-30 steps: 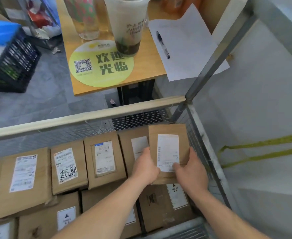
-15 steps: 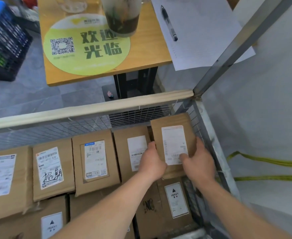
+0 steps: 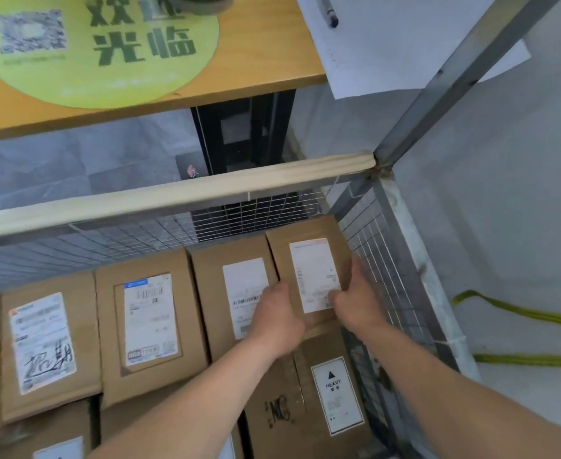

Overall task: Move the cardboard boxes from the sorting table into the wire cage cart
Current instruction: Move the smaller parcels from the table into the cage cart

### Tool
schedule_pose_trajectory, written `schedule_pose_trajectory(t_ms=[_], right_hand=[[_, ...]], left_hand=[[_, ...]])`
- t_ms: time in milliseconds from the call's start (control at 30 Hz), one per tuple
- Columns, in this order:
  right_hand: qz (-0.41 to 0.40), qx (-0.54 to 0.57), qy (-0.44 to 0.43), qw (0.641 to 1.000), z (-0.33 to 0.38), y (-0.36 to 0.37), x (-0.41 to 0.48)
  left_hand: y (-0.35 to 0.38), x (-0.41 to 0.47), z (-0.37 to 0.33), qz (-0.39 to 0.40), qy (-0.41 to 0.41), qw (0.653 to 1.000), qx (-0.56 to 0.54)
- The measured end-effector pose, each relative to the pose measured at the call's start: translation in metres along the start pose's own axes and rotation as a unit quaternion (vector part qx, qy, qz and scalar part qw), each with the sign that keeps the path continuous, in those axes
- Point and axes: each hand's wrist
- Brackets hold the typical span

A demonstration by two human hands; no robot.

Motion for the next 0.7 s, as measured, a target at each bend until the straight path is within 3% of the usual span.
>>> schedule_pose_trajectory(t_ms=[367, 500, 700], right_hand=[[0.01, -0.16, -0.005, 0.987, -0.002, 0.015, 0.025], [-0.053, -0.168, -0.062, 0.982, -0.002, 0.012, -0.011], [-0.065, -0.191, -0.104, 0.974, 0.002, 0.003, -0.104]], left_hand=[[0.002, 0.0, 0.01, 0.054, 0.04, 0.995, 0.08], [-0.012, -0.026, 0.004, 0.055, 0.077, 0.984, 0.151], [-0.058, -0.074, -0.02, 0.034, 0.137, 0.938, 0.315]])
Point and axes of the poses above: each hand's wrist, its own x-axis towards the middle knuckle, its own y-axis out of the palm, z = x × y, and after that the axes turned 15 degrees about y, right-handed
